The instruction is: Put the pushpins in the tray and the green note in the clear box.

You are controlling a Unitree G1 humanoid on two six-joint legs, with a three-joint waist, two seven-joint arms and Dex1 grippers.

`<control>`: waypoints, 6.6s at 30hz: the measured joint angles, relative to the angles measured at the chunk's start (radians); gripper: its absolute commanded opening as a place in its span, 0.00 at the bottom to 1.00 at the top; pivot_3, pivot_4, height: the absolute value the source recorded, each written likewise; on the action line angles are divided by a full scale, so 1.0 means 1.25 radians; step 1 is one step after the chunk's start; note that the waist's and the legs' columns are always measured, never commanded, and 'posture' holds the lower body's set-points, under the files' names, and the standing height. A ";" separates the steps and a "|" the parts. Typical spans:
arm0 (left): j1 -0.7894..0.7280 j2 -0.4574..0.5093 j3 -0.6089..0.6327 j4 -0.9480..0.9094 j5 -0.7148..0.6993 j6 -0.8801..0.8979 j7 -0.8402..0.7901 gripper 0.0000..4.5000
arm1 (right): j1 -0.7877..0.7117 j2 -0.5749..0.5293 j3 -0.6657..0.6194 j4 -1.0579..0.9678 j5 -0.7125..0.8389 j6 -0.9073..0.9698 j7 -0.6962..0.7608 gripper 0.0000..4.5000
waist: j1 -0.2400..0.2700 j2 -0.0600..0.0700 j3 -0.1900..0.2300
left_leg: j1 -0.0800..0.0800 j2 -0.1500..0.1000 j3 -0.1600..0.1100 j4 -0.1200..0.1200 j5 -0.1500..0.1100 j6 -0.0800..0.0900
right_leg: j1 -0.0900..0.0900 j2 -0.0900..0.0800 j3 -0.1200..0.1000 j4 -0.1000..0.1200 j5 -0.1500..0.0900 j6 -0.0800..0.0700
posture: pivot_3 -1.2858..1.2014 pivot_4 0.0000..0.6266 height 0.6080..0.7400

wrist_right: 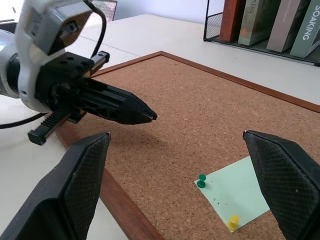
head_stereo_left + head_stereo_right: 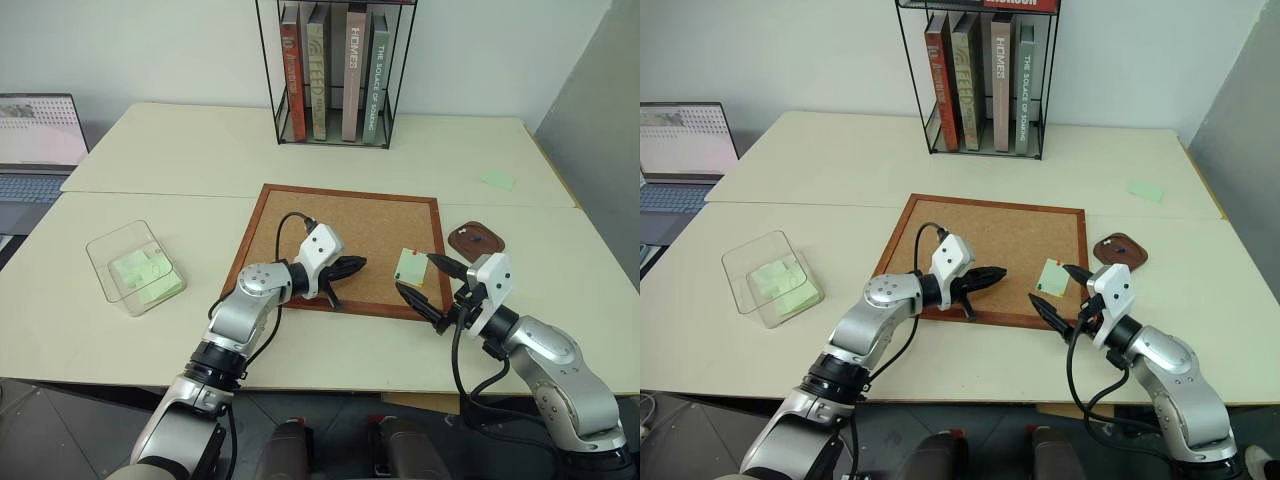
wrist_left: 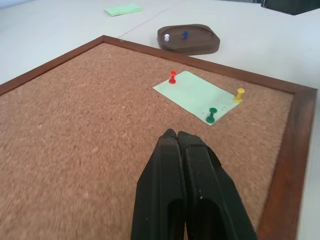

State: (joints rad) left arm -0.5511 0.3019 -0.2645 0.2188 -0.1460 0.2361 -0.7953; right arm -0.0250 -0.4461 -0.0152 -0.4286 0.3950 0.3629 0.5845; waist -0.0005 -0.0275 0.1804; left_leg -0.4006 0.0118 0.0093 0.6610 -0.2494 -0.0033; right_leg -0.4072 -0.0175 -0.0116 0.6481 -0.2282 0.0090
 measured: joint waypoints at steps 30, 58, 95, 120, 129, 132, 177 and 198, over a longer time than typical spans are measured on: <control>0.015 -0.028 -0.019 0.078 0.069 -0.051 -0.017 0.00 | -0.346 0.052 0.040 0.567 -0.179 -0.059 -0.056 0.56 | -0.001 0.001 -0.001 | 0.001 -0.001 0.001 0.000 0.000 0.000 | 0.000 0.000 0.001 0.001 0.000 0.000 | 0.52 0.24 1.00; 0.021 -0.026 -0.017 0.074 0.083 -0.056 -0.019 0.00 | -0.310 0.085 0.037 0.474 -0.189 -0.083 -0.042 0.00 | -0.001 0.001 -0.001 | 0.001 0.000 0.001 0.000 0.000 0.000 | 0.000 0.000 0.001 0.001 0.000 0.000 | 0.52 0.24 1.00; 0.035 -0.027 -0.022 0.053 0.094 -0.056 -0.019 0.00 | -0.323 0.115 -0.081 0.440 -0.105 -0.012 -0.130 0.00 | -0.001 0.002 -0.002 | 0.001 -0.001 0.001 0.000 0.000 0.000 | 0.000 0.000 0.001 0.001 0.000 0.000 | 0.52 0.24 1.00; 0.035 -0.021 -0.029 0.056 0.096 -0.073 -0.019 0.00 | -0.394 0.050 -0.119 0.708 -0.244 -0.126 -0.294 0.64 | -0.002 0.004 -0.003 | 0.001 -0.001 0.002 0.000 0.000 0.000 | 0.000 0.000 0.001 0.001 0.000 0.000 | 0.52 0.24 1.00; 0.035 -0.020 -0.029 0.056 0.096 -0.073 -0.019 0.00 | -0.395 0.050 -0.119 0.717 -0.244 -0.131 -0.297 0.99 | -0.002 0.004 -0.003 | 0.001 -0.001 0.001 0.000 0.000 0.000 | 0.000 0.000 0.001 0.001 0.000 0.000 | 0.52 0.24 1.00; 0.035 -0.020 -0.030 0.056 0.096 -0.074 -0.019 0.00 | -0.394 0.050 -0.119 0.717 -0.248 -0.129 -0.304 0.99 | -0.002 0.004 -0.003 | 0.001 -0.001 0.001 0.000 0.000 0.000 | 0.000 0.000 0.001 0.001 0.000 0.000 | 0.52 0.24 1.00; 0.036 -0.016 -0.038 0.055 0.113 -0.094 -0.021 0.00 | -0.259 0.115 -0.157 0.365 -0.059 -0.039 -0.198 0.99 | -0.002 0.005 -0.003 | 0.000 0.000 0.001 -0.001 0.000 0.000 | 0.000 0.000 0.001 0.000 0.000 0.000 | 0.52 0.24 1.00; 0.034 -0.013 -0.037 0.068 0.115 -0.108 -0.024 0.00 | 0.008 0.010 -0.007 0.169 -0.085 -0.077 0.015 0.83 | -0.001 0.004 -0.003 | 0.001 0.000 0.000 0.000 0.000 0.000 | 0.001 0.000 0.000 -0.001 0.000 0.000 | 0.52 0.24 1.00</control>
State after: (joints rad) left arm -0.5091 0.2860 -0.3105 0.3032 -0.0017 0.1010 -0.8249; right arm -0.0151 -0.4331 -0.0234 -0.2173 0.2885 0.2663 0.6034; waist -0.0015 -0.0219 0.1761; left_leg -0.3995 0.0116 0.0097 0.6607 -0.2494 -0.0027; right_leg -0.4062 -0.0178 -0.0115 0.6473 -0.2280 0.0093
